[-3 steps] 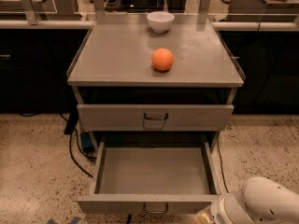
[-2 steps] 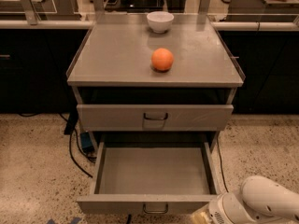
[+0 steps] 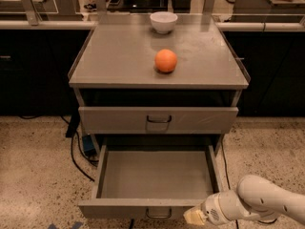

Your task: Close middle drawer

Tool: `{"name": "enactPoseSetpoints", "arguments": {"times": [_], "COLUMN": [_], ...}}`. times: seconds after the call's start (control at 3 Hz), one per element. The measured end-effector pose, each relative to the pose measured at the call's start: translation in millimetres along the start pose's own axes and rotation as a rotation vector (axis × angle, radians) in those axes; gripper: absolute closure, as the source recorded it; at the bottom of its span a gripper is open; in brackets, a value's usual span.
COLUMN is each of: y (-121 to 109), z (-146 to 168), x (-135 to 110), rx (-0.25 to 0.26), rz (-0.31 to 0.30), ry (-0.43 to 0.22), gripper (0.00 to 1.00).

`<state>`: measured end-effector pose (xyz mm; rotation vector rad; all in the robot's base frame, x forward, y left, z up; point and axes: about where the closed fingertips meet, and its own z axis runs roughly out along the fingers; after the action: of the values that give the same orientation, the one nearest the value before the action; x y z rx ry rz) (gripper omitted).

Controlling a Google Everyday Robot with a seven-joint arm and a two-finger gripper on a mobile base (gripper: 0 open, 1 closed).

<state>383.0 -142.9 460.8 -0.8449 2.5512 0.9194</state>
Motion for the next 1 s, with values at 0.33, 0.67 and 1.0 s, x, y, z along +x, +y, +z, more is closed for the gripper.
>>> {"name": "enactPoseSetpoints", "arguments": {"times": [0.33,0.67,1.0], "y": [0,-25,-25], "z": [0,23,23], "x": [0,-11,-11], "rx": [0.0,0.009,0.009], "rz": [0.0,0.034,0.034], "ry": [0.0,-0.013,-0.013], "gripper": [1.0,1.0,1.0]}}
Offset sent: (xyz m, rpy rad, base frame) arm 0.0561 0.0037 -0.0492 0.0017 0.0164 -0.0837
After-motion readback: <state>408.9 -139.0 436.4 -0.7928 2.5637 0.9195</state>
